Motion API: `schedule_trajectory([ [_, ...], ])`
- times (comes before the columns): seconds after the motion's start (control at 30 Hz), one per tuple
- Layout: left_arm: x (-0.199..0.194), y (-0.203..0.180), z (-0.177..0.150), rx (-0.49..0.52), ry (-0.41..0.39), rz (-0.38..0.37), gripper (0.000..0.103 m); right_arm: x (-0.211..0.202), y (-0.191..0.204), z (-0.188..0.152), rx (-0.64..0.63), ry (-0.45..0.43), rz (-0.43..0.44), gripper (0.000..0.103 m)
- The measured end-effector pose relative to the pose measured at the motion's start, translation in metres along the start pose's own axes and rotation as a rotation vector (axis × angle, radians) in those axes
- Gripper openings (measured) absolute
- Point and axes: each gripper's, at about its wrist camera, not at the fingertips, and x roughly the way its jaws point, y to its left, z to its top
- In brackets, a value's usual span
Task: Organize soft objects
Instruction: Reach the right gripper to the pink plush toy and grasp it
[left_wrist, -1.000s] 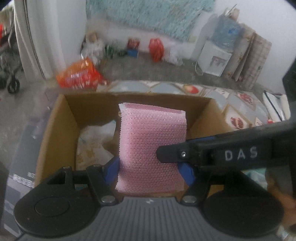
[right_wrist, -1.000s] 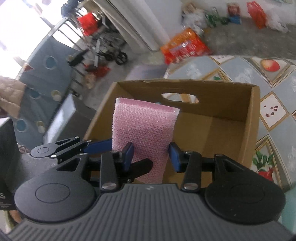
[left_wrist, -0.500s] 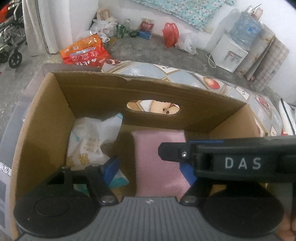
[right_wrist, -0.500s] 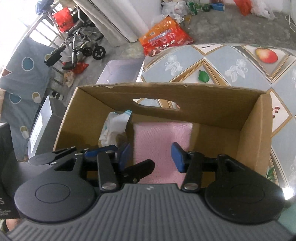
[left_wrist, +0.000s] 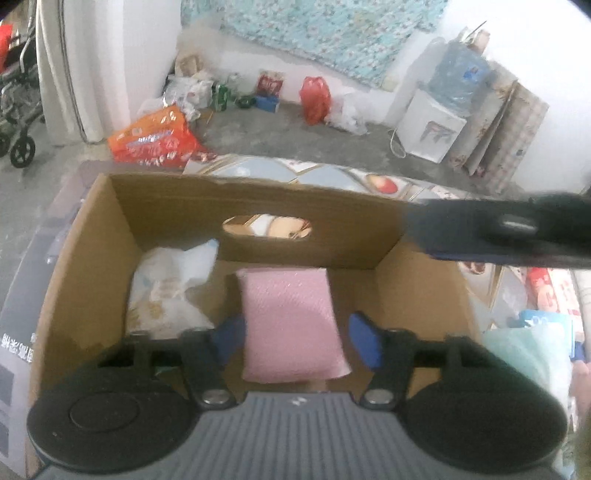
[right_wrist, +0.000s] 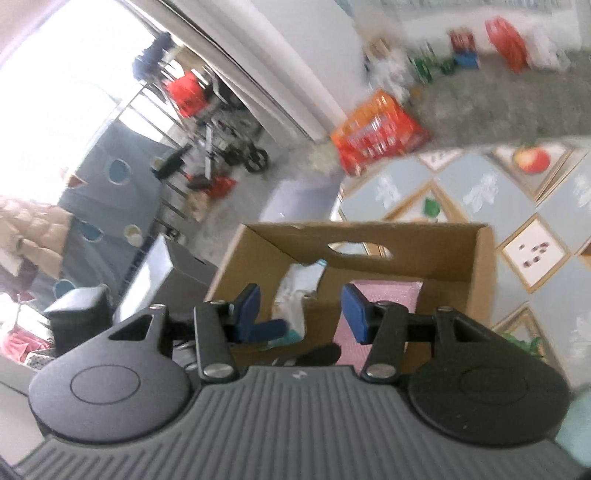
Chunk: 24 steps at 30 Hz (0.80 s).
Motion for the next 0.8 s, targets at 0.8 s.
schedule_trajectory([
  [0.8, 0.108, -0.036, 0.009, 0.003, 0.166, 0.083, 0.039, -0.264, -0.179, -0.215, 0.283, -0.258, -0.117, 0.055],
])
